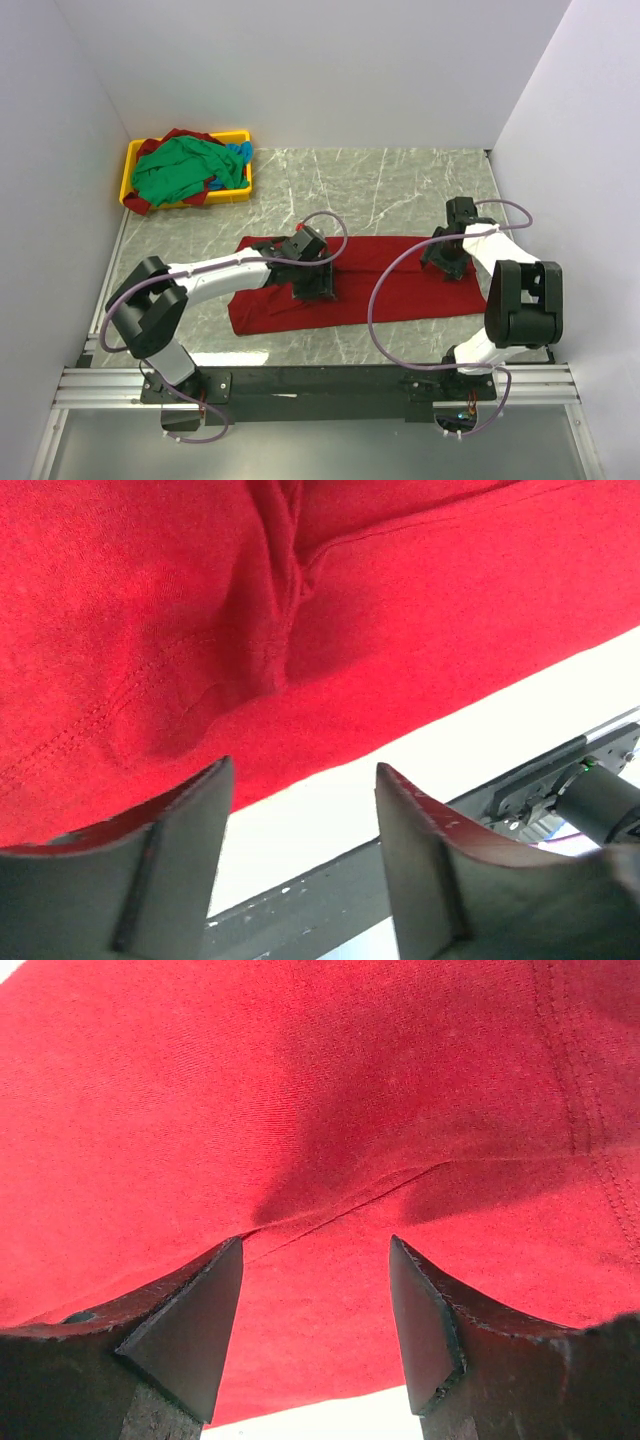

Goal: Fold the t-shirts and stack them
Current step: Fold the tshirt

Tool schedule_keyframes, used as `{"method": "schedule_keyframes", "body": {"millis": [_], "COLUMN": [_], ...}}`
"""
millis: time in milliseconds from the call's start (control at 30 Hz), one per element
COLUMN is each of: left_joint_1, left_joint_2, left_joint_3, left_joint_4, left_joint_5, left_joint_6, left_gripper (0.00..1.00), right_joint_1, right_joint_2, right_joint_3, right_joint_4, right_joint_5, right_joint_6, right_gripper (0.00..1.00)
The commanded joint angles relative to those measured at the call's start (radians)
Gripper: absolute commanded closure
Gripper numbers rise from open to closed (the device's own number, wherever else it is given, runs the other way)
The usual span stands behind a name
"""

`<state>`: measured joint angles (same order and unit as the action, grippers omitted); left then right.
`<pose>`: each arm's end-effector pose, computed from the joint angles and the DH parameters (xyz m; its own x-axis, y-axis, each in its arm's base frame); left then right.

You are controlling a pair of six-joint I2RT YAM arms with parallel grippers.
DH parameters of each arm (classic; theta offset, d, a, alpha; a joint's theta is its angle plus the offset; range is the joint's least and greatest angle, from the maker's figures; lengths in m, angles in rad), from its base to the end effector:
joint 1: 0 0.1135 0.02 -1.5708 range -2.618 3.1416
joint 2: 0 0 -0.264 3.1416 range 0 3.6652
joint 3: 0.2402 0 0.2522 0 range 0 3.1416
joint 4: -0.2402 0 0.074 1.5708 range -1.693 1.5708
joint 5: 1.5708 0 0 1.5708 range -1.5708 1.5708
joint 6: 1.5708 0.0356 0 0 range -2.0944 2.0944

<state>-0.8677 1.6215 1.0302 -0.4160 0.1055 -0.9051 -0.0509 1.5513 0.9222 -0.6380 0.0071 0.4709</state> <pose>0.2096 -0.2531 0.1979 -0.9628 -0.0736 -0.2599 0.0611 0.8778 -0.4751 0.2806 -0.0146 0.1772 -0.8252 0.4963 -0.2696 0.4796 0.8679 0.1296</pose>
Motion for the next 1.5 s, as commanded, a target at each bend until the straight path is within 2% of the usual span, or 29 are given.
{"method": "schedule_keyframes", "body": {"millis": [0,133,267,467,767,1033,1200,1467], "left_joint_1": [-0.002,0.015,0.088,0.174,0.237,0.277,0.283,0.288], "left_joint_2": [-0.063,-0.094,-0.101,-0.094,-0.083,-0.071,-0.038,0.096], "left_joint_3": [0.07,0.105,0.068,-0.021,-0.16,-0.209,-0.193,-0.079], "left_joint_4": [-0.029,-0.07,-0.078,-0.067,-0.015,-0.001,0.009,0.026], "left_joint_5": [-0.046,-0.102,-0.13,-0.125,-0.127,-0.144,-0.159,-0.159], "left_joint_6": [-0.014,-0.025,-0.048,-0.054,-0.058,-0.031,0.018,0.136], "left_gripper": [0.34,0.28,0.24,0.23,0.23,0.23,0.23,0.22], "right_joint_1": [0.0,0.02,0.077,0.102,0.105,0.105,0.103,0.097], "right_joint_2": [-0.054,-0.069,-0.076,-0.036,0.03,0.092,0.122,0.158], "right_joint_3": [-0.003,0.023,0.066,0.112,0.148,0.145,0.116,0.122], "right_joint_4": [0.014,-0.003,-0.006,0.0,0.034,0.047,0.037,-0.064], "right_joint_5": [0.019,0.045,0.053,0.033,0.007,-0.002,-0.004,0.019], "right_joint_6": [-0.018,-0.023,-0.028,-0.011,-0.037,-0.034,-0.041,-0.023], "right_gripper": [0.33,0.34,0.34,0.34,0.34,0.34,0.34,0.33]}}
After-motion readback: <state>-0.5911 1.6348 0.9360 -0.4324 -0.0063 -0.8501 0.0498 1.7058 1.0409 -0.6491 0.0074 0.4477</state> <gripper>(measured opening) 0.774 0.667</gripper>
